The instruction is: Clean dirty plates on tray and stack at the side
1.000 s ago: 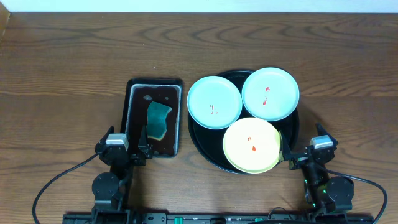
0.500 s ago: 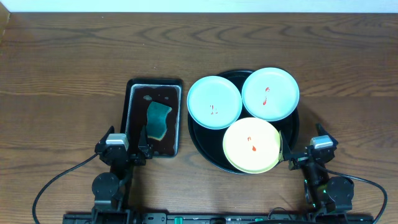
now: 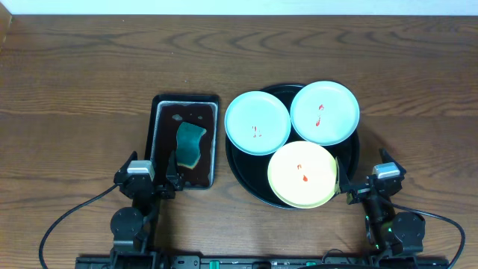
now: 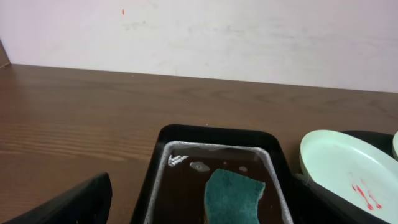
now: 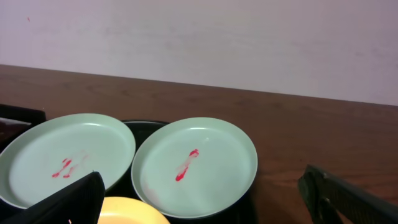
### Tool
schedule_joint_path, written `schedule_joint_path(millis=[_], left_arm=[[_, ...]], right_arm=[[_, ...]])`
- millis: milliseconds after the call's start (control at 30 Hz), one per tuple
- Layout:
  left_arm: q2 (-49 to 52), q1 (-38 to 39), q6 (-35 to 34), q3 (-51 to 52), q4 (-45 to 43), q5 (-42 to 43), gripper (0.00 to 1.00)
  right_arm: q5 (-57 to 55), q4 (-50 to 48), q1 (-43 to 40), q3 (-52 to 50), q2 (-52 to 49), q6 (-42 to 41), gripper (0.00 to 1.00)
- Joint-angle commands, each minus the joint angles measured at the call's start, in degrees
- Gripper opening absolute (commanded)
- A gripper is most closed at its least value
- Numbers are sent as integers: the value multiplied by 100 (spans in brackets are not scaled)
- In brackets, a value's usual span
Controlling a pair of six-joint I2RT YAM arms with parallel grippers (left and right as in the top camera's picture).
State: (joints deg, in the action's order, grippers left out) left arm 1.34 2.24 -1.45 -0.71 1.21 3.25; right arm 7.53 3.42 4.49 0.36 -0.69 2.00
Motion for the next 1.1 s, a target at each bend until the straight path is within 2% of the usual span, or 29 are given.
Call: schedule_joint_path(millis=[0, 567, 700, 800, 1067], left_arm=[[17, -31, 37, 39, 267, 15, 90], [44, -28, 15, 39, 264, 39, 90], [52, -31, -369, 31, 269, 81, 90], [155, -31, -682, -142, 603, 76, 90], [1252, -31, -678, -1320, 1569, 33, 90]], right_arm=[[44, 22, 85, -4, 4, 66, 99], [44, 17, 85, -4, 4, 66, 99], [46, 20, 85, -4, 4, 59, 99], [-11, 28, 81, -2, 2, -52, 99], [-284, 358, 81, 535, -702, -323, 99]])
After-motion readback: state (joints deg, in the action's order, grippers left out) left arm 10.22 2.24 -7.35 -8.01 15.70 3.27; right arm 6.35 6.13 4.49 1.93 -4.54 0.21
